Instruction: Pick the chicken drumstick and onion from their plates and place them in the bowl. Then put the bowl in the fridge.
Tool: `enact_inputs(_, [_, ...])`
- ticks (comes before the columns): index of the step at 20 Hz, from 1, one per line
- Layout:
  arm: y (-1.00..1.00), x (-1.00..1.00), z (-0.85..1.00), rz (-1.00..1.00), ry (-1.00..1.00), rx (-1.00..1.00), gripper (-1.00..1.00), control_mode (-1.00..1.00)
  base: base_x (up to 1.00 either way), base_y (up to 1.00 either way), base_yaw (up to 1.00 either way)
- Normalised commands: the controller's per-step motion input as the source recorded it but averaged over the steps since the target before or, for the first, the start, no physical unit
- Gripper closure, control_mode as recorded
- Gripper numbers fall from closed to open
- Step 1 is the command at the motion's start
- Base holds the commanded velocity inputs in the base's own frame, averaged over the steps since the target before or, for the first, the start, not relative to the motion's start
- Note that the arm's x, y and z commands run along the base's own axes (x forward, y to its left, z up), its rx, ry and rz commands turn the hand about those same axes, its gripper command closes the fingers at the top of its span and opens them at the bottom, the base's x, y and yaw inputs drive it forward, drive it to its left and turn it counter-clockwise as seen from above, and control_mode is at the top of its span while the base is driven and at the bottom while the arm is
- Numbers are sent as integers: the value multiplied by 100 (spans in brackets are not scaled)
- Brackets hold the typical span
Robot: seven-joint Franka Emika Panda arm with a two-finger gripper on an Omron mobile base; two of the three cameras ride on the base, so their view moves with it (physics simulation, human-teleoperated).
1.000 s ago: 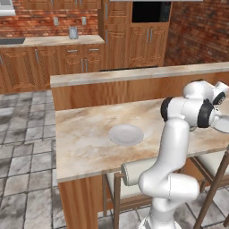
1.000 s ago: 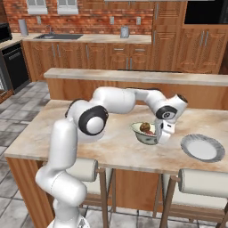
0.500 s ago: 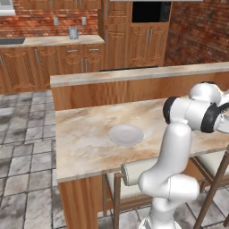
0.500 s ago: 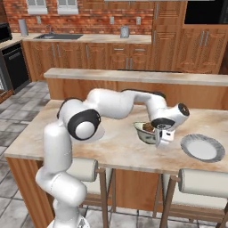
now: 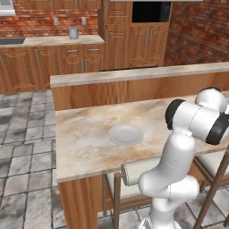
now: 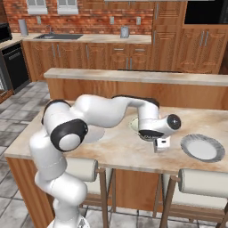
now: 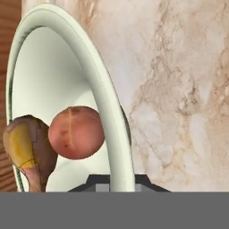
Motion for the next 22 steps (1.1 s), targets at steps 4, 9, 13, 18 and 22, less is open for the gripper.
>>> enact_inputs(4, [21, -15, 42, 5, -1, -34, 100, -100, 0, 0, 0])
enact_inputs(9, [44, -24, 38, 8, 4, -17, 100, -100, 0, 0, 0])
enact_inputs(13, [54, -31, 29, 2, 0, 0, 100, -100, 0, 0, 0])
enact_inputs(18, [50, -27, 36, 0, 4, 3, 100, -100, 0, 0, 0])
enact_inputs(22, [41, -30, 36, -4, 1, 14, 100, -100, 0, 0, 0])
